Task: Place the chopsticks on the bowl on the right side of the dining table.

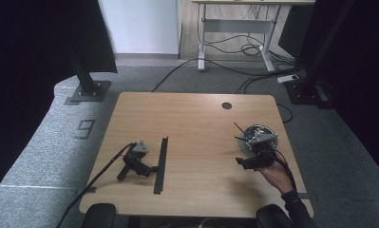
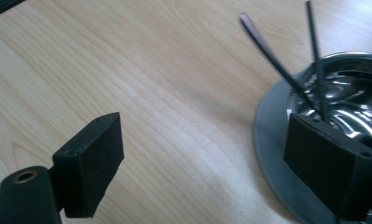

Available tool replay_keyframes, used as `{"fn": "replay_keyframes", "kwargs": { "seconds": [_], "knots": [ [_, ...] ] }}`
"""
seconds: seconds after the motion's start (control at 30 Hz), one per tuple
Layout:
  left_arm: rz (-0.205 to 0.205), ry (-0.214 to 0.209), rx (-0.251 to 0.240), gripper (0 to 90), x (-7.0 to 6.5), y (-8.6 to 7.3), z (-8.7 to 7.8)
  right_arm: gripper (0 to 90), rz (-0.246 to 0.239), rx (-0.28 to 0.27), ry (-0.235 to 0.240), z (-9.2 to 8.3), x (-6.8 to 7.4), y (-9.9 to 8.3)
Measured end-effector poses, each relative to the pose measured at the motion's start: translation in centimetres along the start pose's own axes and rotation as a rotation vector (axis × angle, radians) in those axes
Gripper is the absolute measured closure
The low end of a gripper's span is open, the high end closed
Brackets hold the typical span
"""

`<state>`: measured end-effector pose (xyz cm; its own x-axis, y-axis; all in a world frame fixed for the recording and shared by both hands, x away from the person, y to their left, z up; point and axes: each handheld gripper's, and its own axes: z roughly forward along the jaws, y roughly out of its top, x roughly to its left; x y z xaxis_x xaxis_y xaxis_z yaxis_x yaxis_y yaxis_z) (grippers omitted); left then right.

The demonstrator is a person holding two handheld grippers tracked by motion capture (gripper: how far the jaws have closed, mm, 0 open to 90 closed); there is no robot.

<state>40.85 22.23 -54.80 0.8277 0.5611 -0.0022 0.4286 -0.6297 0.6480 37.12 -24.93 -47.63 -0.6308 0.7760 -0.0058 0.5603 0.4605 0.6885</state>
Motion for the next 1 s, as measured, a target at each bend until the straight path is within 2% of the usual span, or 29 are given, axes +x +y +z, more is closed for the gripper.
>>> {"fn": "replay_keyframes", "kwargs": {
  "seconds": [0.13, 0.47, 1.0],
  "knots": [
    [0.000, 0.000, 0.000, 0.0, 0.0, 0.0, 0.0, 6.6, -0.011, 0.008, 0.005, 0.6, 0.9, 0.0],
    [0.000, 0.000, 0.000, 0.0, 0.0, 0.0, 0.0, 6.7, -0.073, 0.025, 0.062, 2.0, 3.5, 0.7],
    [0.000, 0.000, 0.000, 0.0, 0.0, 0.0, 0.0, 6.9, -0.132, 0.046, 0.100, 4.9, 5.6, 1.7]
  ]
}}
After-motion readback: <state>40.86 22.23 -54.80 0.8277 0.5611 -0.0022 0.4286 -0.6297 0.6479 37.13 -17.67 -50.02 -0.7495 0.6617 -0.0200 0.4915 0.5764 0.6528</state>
